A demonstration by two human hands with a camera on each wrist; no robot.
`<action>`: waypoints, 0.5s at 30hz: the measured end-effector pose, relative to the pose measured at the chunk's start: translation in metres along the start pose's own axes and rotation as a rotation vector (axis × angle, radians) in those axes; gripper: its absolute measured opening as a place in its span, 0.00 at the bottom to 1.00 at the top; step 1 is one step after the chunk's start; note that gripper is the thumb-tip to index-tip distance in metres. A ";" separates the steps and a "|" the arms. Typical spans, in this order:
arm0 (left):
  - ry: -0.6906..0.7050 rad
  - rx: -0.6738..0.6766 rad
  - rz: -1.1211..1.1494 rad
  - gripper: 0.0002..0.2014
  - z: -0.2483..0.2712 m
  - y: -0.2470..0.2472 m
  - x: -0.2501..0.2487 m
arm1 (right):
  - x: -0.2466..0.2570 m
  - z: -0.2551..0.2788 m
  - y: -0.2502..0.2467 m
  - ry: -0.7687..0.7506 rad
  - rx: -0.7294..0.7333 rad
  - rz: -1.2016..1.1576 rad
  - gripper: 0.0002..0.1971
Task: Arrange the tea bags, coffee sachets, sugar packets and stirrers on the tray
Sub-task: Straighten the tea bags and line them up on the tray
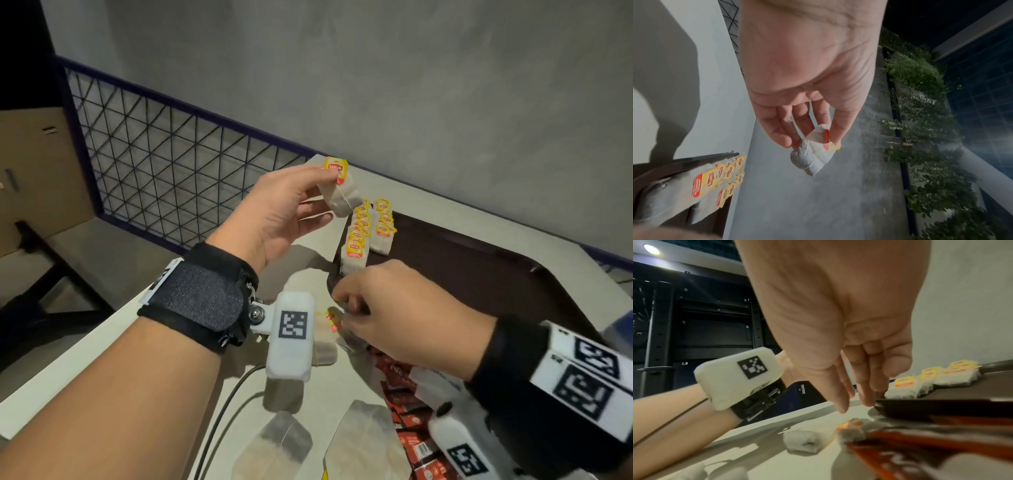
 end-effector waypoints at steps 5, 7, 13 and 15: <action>0.016 -0.034 0.005 0.03 -0.002 -0.005 -0.001 | 0.005 -0.024 0.017 -0.039 0.127 0.060 0.21; 0.012 -0.039 0.001 0.06 -0.002 -0.005 -0.001 | 0.006 -0.030 0.024 -0.029 0.167 0.043 0.18; 0.026 -0.031 0.013 0.06 -0.004 -0.005 0.001 | 0.003 -0.033 0.021 0.008 0.168 0.025 0.07; 0.030 -0.021 0.009 0.07 -0.004 -0.003 0.001 | 0.000 -0.030 0.016 0.015 0.140 0.006 0.07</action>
Point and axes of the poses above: each hand's wrist, its own z-axis away from the middle knuckle, its own y-axis out of the palm, x = y × z, the point moved 9 cm from there along -z, towards the middle knuckle, and after that the axes turned 15 degrees about z, right-handed, at the moved point
